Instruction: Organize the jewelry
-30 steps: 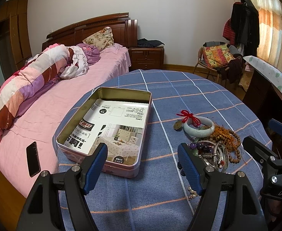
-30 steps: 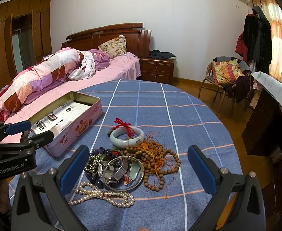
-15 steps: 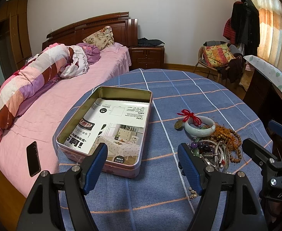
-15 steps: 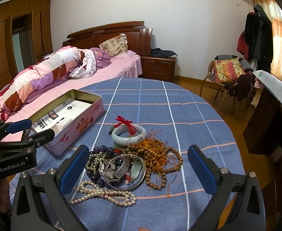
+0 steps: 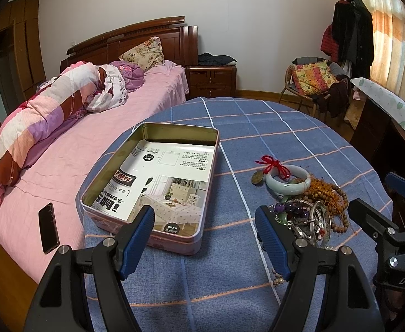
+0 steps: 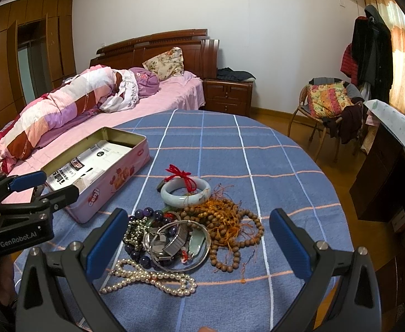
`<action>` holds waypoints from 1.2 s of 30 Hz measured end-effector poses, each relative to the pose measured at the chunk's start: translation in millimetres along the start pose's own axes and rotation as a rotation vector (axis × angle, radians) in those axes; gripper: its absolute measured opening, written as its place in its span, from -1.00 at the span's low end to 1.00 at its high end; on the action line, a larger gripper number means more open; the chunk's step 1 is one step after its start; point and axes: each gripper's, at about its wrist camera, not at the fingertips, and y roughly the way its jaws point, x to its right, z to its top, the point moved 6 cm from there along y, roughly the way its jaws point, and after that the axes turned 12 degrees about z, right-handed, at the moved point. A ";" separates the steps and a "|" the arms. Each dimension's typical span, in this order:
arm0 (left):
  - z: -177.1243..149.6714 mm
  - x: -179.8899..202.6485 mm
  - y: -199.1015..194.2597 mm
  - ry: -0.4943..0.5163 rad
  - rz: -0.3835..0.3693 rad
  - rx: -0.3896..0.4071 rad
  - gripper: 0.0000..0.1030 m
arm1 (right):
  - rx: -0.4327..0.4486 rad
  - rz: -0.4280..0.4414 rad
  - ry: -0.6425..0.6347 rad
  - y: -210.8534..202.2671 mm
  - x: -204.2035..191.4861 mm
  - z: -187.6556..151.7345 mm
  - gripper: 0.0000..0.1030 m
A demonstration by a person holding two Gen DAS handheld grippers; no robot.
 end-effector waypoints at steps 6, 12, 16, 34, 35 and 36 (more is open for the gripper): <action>-2.7 -2.2 1.7 0.001 0.001 -0.003 0.46 | -0.002 -0.001 0.001 1.6 -1.0 -2.4 1.00; -5.9 -3.3 8.8 0.004 0.006 -0.014 0.46 | -0.012 -0.009 0.028 8.1 10.5 -11.9 1.00; -0.1 -2.5 14.9 0.001 0.009 -0.014 0.46 | -0.017 -0.049 0.073 10.9 35.0 -17.8 1.00; 46.6 97.4 73.3 0.138 -0.138 -0.082 0.46 | -0.097 0.012 0.132 30.8 74.9 -16.5 0.67; 47.6 102.7 78.2 0.150 -0.140 -0.089 0.46 | -0.097 0.016 0.135 31.2 77.9 -15.0 0.67; 48.4 108.5 85.3 0.159 -0.149 -0.101 0.46 | -0.097 0.018 0.136 30.9 78.8 -15.7 0.67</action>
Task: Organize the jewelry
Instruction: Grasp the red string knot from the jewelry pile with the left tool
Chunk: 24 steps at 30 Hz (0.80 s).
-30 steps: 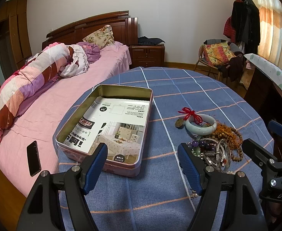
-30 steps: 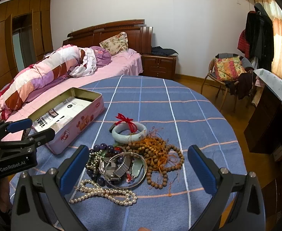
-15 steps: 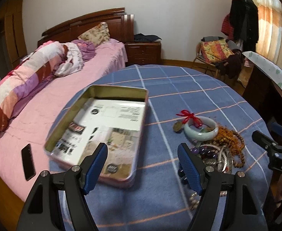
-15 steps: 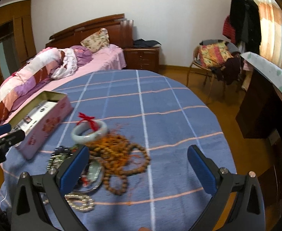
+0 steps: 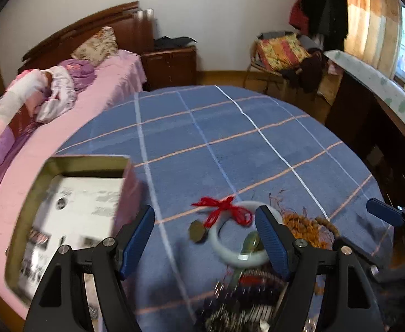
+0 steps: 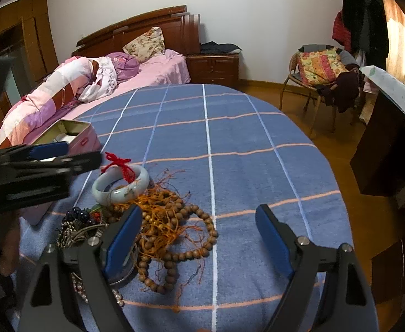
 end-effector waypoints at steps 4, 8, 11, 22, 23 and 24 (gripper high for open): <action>4.4 4.9 16.8 0.009 -0.024 -0.024 0.22 | 0.001 -0.003 -0.010 -0.4 1.5 1.3 0.67; -0.4 10.1 28.3 0.007 -0.095 -0.085 -0.87 | -0.004 0.003 -0.022 2.0 0.6 4.3 0.67; 2.6 7.1 15.1 -0.006 -0.098 -0.052 -0.92 | -0.021 0.022 -0.028 8.3 -1.0 6.4 0.67; 25.5 -32.7 -48.1 -0.095 -0.093 0.113 -0.93 | -0.129 0.109 -0.066 32.9 -12.9 -3.4 0.21; 24.0 -34.8 -52.7 -0.107 -0.094 0.120 -0.93 | -0.140 0.117 -0.069 34.8 -13.8 -4.8 0.11; 22.7 -35.7 -53.8 -0.111 -0.095 0.121 -0.93 | -0.149 0.128 -0.070 36.4 -14.8 -6.4 -0.01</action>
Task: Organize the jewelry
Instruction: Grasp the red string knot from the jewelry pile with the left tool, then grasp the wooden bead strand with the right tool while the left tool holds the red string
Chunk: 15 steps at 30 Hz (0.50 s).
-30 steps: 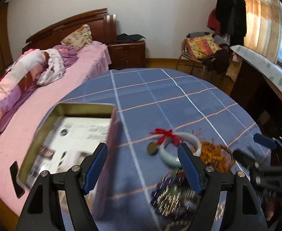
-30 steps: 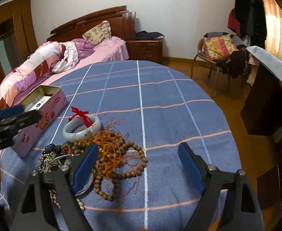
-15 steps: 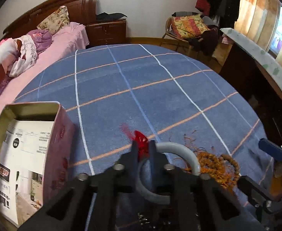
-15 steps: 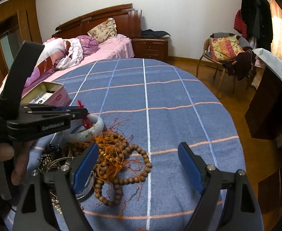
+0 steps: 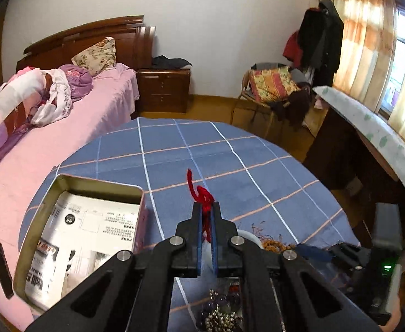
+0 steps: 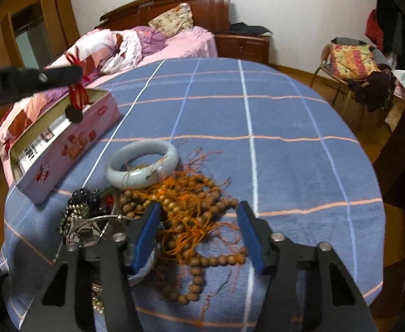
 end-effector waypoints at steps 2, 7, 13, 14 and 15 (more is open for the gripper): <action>-4.1 -0.5 -1.6 -0.008 -0.002 0.000 -0.93 | -0.011 0.029 0.006 2.2 -1.5 -2.1 -0.26; -12.5 -4.6 -6.4 -0.018 -0.003 -0.007 -0.93 | 0.041 0.052 0.012 -11.7 -1.5 1.4 -0.66; -4.7 -17.7 -20.0 -0.041 -0.001 0.024 -0.93 | 0.129 0.026 0.022 -38.2 1.9 15.1 -0.66; -3.6 -18.6 -22.4 -0.042 -0.001 0.031 -0.93 | 0.145 0.021 0.018 -44.8 1.5 18.2 -0.66; -4.1 -20.1 -25.5 -0.041 -0.003 0.037 -0.93 | 0.154 0.017 0.013 -49.0 0.2 22.9 -0.66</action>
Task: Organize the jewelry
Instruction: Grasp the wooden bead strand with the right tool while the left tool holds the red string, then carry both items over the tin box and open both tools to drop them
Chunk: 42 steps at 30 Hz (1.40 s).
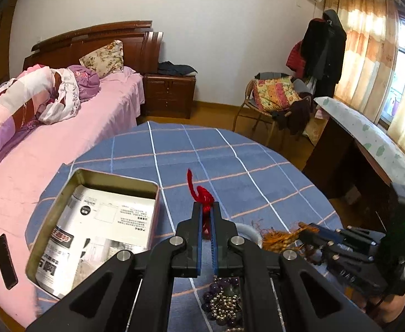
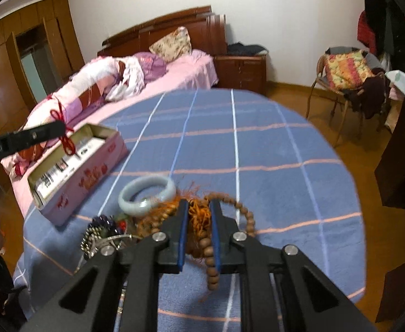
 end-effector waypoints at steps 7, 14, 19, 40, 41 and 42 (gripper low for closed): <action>4.2 -7.8 -11.7 0.001 -0.002 0.022 -0.93 | 0.061 -0.008 -0.040 -19.0 -14.2 27.4 -0.66; 17.5 -25.2 -19.8 0.009 0.019 0.056 -0.93 | 0.087 -0.003 -0.102 -23.6 -33.3 53.1 -0.66; 23.5 -42.5 -21.4 0.003 0.040 0.069 -0.93 | 0.094 0.005 -0.145 -16.4 -50.1 69.0 -0.66; 35.7 -112.0 29.0 -0.045 0.138 0.012 -0.93 | 0.013 0.096 -0.315 67.8 -139.1 112.9 -0.66; 36.1 -113.6 31.6 -0.046 0.141 0.007 -0.93 | 0.003 0.094 -0.321 72.9 -140.6 112.1 -0.66; 36.0 -115.5 33.9 -0.046 0.145 0.005 -0.93 | -0.007 0.095 -0.323 77.8 -141.8 111.6 -0.66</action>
